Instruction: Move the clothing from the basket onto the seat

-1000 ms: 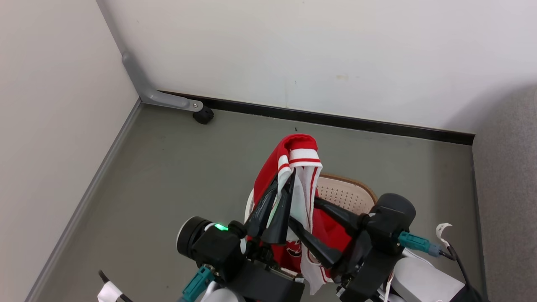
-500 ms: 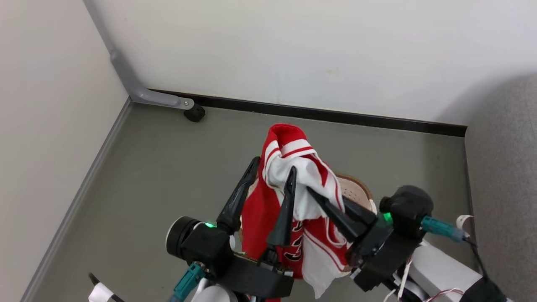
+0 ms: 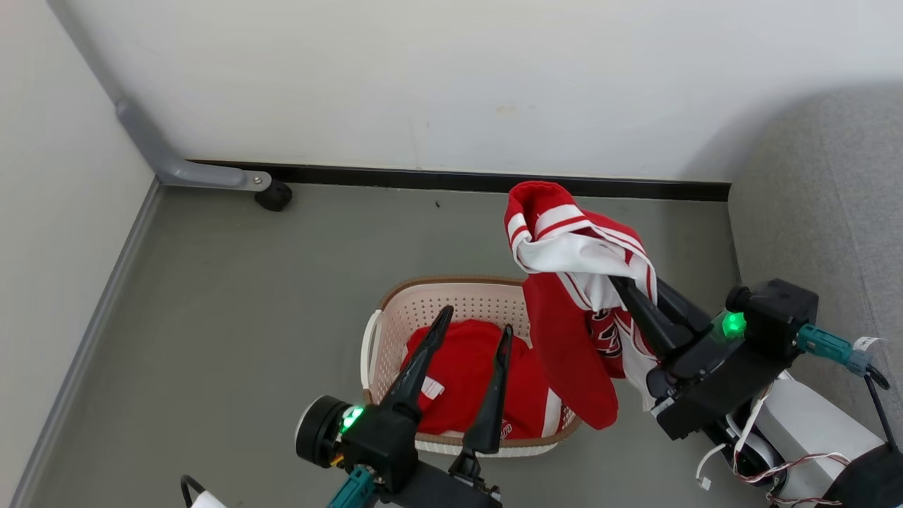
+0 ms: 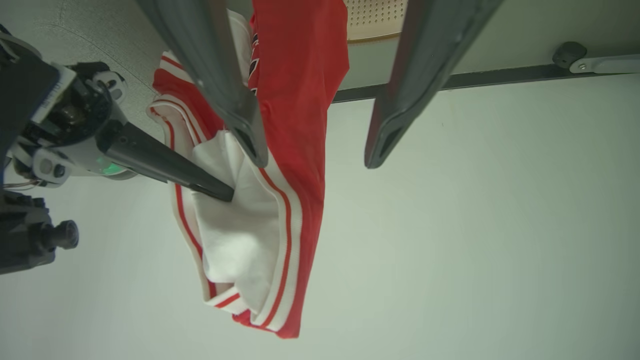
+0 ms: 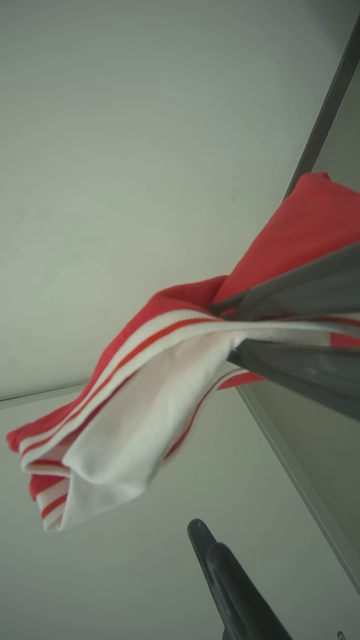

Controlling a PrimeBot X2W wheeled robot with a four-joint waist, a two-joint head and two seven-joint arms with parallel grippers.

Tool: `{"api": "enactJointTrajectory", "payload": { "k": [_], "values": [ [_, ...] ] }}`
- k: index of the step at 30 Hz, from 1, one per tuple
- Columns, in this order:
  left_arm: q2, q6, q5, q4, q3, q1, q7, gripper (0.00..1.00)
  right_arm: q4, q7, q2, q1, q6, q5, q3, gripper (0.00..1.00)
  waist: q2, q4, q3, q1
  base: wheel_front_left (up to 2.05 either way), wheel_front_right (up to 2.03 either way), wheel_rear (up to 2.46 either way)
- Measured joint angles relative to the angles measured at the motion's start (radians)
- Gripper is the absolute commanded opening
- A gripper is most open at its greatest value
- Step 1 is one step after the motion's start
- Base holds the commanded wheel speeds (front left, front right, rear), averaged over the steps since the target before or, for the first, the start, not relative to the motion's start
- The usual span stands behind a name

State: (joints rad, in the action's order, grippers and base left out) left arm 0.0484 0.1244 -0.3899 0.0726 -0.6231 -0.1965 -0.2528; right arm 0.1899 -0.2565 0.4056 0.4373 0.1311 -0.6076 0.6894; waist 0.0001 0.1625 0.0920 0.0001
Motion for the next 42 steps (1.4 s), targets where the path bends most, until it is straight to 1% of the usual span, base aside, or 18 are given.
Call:
{"api": "enactJointTrajectory", "payload": {
  "k": [7, 13, 18, 32, 42],
  "values": [
    [0.003, 0.0, 0.024, 0.022, 0.001, 0.022, 0.0, 1.0, -0.013, 0.0, 0.001, -0.015, 0.0, -0.01, -0.009, 0.0, 0.0, -0.066, 0.005, 0.0, 0.0, 0.0, 0.0],
    [0.02, 0.0, 0.028, 0.019, 0.039, 0.052, 0.0, 1.0, -0.022, 0.0, 0.002, -0.043, 0.0, -0.01, -0.025, 0.0, 0.0, -0.133, 0.008, 0.0, 0.0, 0.0, 0.0],
    [0.033, 0.0, 0.028, 0.008, 0.052, 0.082, 0.0, 1.0, -0.035, 0.0, 0.009, -0.055, 0.0, -0.009, -0.047, 0.0, 0.0, -0.194, 0.012, 0.0, 0.0, 0.0, 0.0],
    [0.031, -0.001, 0.049, -0.008, 0.063, 0.096, 0.0, 1.0, -0.059, 0.0, 0.012, -0.064, 0.0, -0.008, -0.096, 0.0, 0.0, -0.371, 0.025, 0.0, 0.0, 0.0, 0.0],
    [0.03, -0.002, 0.055, -0.003, 0.068, 0.095, 0.0, 1.0, -0.069, 0.0, 0.029, -0.079, 0.0, -0.002, -0.159, 0.0, 0.0, -0.476, 0.033, 0.0, 0.0, 0.0, 0.0]
  ]
}}
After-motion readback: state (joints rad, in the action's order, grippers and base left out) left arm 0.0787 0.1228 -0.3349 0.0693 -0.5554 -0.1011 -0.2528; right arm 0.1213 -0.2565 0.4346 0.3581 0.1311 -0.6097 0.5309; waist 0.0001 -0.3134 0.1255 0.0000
